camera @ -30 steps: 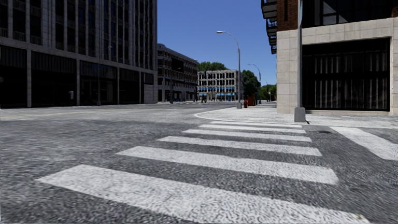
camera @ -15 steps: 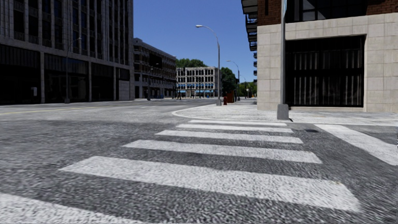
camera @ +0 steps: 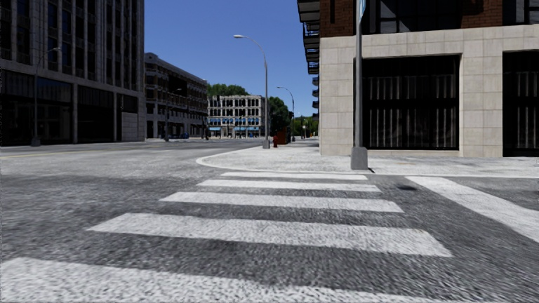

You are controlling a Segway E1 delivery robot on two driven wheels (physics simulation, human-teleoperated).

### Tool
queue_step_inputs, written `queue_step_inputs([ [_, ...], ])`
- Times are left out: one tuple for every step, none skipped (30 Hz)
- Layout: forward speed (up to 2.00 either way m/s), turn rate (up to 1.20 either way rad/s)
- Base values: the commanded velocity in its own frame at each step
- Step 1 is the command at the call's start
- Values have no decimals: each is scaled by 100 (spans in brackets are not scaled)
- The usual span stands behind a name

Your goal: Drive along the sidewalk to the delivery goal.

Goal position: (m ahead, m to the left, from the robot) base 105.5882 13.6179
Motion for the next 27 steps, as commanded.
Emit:
queue_step_inputs([
  [200, -39],
  [200, -39],
  [200, -39],
  [200, -39],
  [200, -39],
  [200, -39],
  [200, -39],
  [200, -39],
  [200, -36],
  [200, -32],
  [200, 0],
  [200, 0],
  [200, 0],
  [200, 0],
  [200, 0],
  [200, 0],
  [200, 0],
  [200, 0],
  [200, 0],
  [200, 0],
  [200, 0],
  [200, 0],
  [200, 0],
  [200, 0],
  [200, 0],
  [200, 0],
  [200, 0],
])
